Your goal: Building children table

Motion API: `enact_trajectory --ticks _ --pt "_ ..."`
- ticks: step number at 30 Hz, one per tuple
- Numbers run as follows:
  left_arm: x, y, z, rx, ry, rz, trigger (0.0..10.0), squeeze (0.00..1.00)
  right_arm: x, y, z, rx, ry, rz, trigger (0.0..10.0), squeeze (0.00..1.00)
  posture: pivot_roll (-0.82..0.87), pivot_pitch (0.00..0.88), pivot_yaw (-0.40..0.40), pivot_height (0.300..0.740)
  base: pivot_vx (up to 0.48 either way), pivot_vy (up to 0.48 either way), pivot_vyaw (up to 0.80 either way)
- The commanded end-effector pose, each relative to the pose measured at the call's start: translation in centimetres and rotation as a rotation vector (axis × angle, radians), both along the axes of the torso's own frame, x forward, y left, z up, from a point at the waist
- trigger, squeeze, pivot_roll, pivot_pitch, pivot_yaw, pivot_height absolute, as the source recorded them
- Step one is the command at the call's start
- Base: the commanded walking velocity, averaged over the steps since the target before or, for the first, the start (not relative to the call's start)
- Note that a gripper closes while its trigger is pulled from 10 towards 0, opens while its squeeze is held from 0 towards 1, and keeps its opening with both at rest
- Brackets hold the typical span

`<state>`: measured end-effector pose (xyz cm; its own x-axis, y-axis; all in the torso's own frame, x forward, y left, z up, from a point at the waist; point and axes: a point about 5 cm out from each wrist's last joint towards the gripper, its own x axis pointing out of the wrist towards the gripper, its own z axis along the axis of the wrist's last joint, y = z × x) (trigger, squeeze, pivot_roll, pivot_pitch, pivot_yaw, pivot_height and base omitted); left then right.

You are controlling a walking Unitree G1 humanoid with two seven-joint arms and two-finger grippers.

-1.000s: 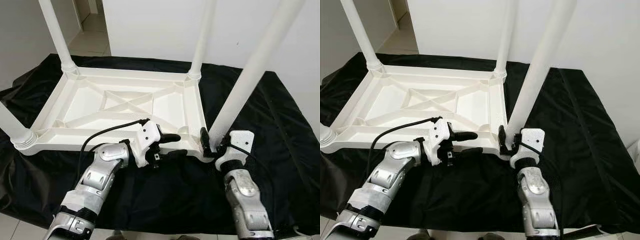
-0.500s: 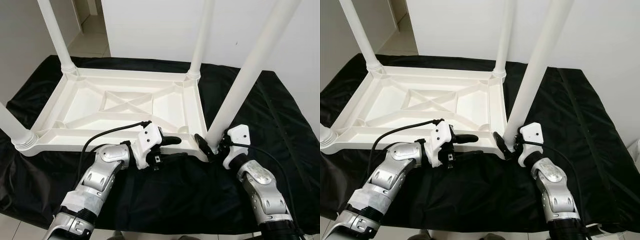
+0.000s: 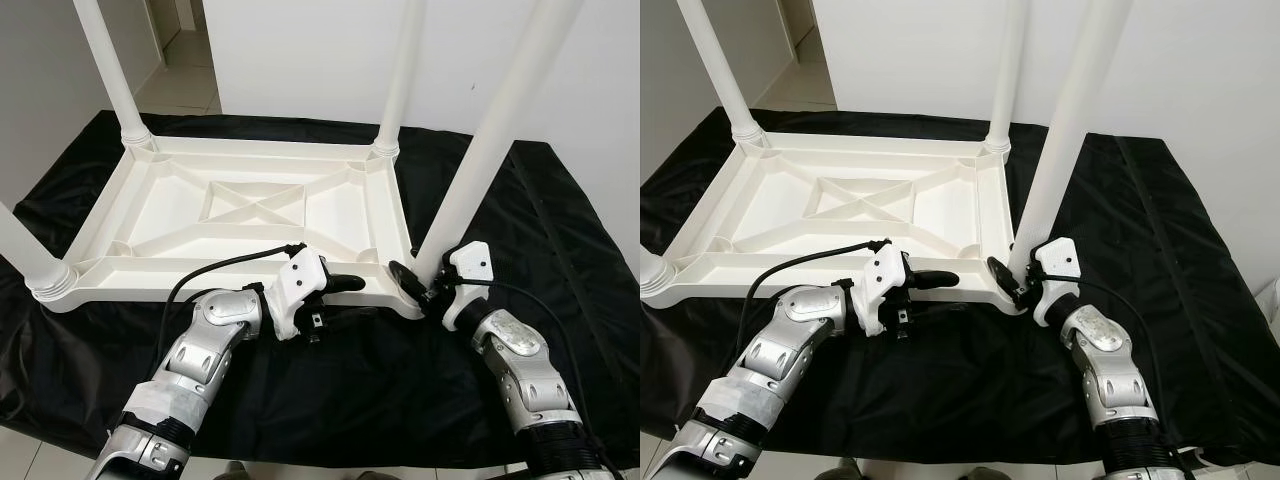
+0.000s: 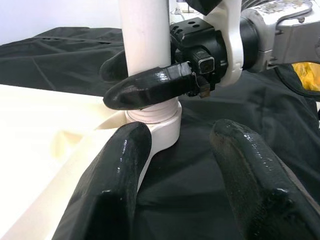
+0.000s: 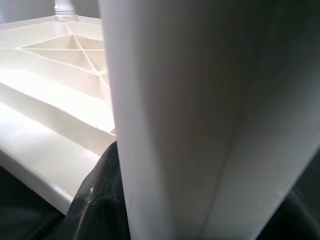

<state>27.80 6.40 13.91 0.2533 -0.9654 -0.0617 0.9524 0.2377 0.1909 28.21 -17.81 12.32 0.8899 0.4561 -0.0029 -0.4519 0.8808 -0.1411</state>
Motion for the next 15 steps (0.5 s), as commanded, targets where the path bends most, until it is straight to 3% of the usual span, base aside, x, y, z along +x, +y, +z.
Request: enact_trajectory --ticks 1,6,7,9,12,14,15 --pt "0.2 -0.1 0.3 -0.002 -0.014 0.001 10.0 0.0 -0.2 -0.4 -0.6 -0.018 0.016 -0.044 10.0 0.0 -0.03 0.0 -0.004 0.74 0.0 0.0 0.0" --pt "0.2 0.0 0.2 0.003 -0.014 -0.003 10.0 0.0 -0.4 -0.4 -0.7 -0.004 0.018 -0.107 10.0 0.0 -0.03 0.0 -0.003 0.74 0.0 0.0 0.0" --pt "0.3 0.0 0.3 -0.003 -0.012 0.001 10.0 0.0 -0.5 -0.2 -0.6 0.033 0.006 -0.19 10.0 0.0 -0.03 0.0 -0.002 0.74 0.0 0.0 0.0" --pt "0.3 0.0 0.3 -0.003 -0.012 0.001 10.0 0.0 -0.5 -0.2 -0.6 0.033 0.006 -0.19 10.0 0.0 -0.03 0.0 -0.002 0.74 0.0 0.0 0.0" --pt "0.6 -0.1 0.7 -0.025 -0.006 0.007 10.0 0.0 -1.0 1.0 -0.6 0.108 -0.001 -0.343 10.0 0.0 -0.04 0.0 0.002 0.74 0.0 0.0 0.0" --pt "0.6 -0.1 0.7 -0.025 -0.006 0.007 10.0 0.0 -1.0 1.0 -0.6 0.108 -0.001 -0.343 10.0 0.0 -0.04 0.0 0.002 0.74 0.0 0.0 0.0" --pt "0.6 -0.1 0.8 -0.026 -0.007 0.006 10.0 0.0 -1.2 1.6 -0.6 0.159 0.004 -0.414 10.0 0.0 -0.04 0.0 0.002 0.74 0.0 0.0 0.0"
